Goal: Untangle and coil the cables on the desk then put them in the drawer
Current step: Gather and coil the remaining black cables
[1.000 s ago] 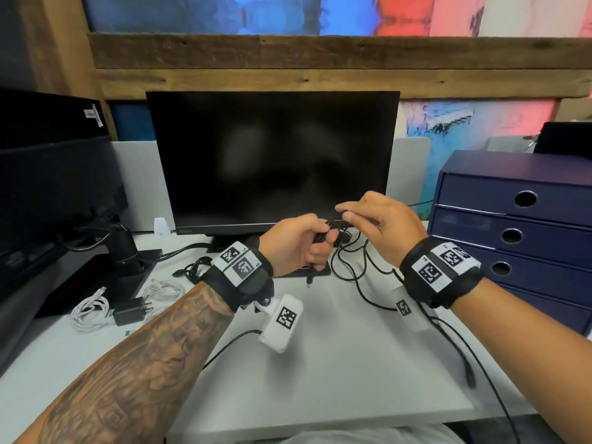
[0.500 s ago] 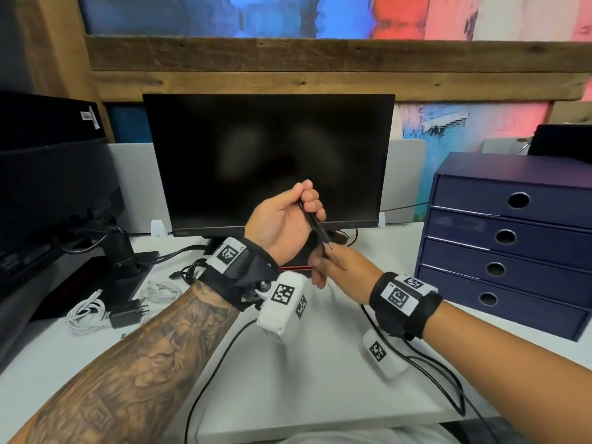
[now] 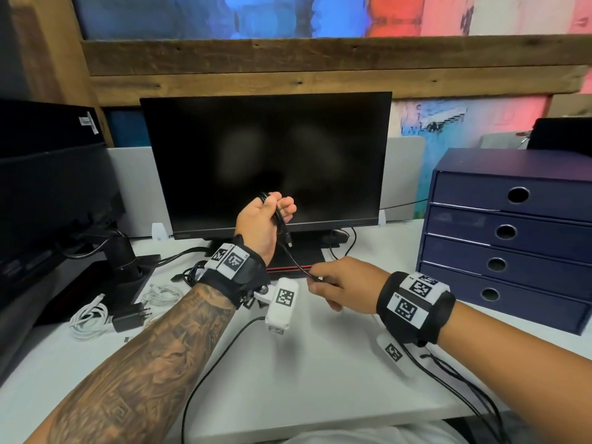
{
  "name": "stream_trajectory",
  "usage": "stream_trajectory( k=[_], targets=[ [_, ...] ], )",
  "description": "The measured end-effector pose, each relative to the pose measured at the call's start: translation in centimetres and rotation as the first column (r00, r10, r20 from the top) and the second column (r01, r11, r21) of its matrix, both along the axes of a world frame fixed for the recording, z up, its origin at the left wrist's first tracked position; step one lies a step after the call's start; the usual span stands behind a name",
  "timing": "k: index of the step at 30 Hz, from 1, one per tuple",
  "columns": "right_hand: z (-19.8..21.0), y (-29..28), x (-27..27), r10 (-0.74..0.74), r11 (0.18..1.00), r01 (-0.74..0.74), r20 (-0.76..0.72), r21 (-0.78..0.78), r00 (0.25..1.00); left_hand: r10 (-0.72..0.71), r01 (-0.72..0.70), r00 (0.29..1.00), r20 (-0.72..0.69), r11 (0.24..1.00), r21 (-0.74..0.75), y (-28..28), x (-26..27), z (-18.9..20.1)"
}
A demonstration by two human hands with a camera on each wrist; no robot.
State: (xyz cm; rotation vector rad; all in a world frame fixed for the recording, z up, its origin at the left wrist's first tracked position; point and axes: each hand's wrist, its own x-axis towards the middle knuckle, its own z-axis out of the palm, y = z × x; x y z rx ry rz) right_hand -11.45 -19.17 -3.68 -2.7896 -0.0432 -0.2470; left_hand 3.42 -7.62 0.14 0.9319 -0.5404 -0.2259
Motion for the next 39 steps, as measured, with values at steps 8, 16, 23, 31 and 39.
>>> stream_trajectory(
  k=[8, 16, 23, 31, 39],
  targets=[
    [3.6, -2.9, -0.3, 0.040, 0.959, 0.091, 0.445, -0.268, 0.895, -0.119, -0.019, 0.942, 0.313, 0.914, 0.406, 0.2, -0.4, -1.3],
    [4.3, -5.0, -0.6, 0.012, 0.873, 0.271, 0.573, -0.406, 0.820, -0.536, 0.313, 0.833, 0.141, 0.665, 0.678, 0.1, -3.2, -0.9],
    [2.5, -5.5, -0.2, -0.071, 0.967, 0.192, 0.552, -0.164, 0.831, -0.683, 0.593, 0.730, -0.009, 0.627, 0.505, 1.0, -4.3, 0.3],
    [-0.8, -4.2, 1.1, -0.121, 0.972, 0.011, 0.461, 0.234, 0.879, -0.728, 0.734, 0.674, -0.125, 0.679, 0.005, 1.7, -3.7, 2.7],
    [-2.3, -5.2, 0.9, -0.110, 0.991, 0.123, 0.212, -0.049, 0.971, -0.590, 0.561, 0.807, -0.037, 0.784, -0.267, 4.4, -1.4, 6.1]
  ],
)
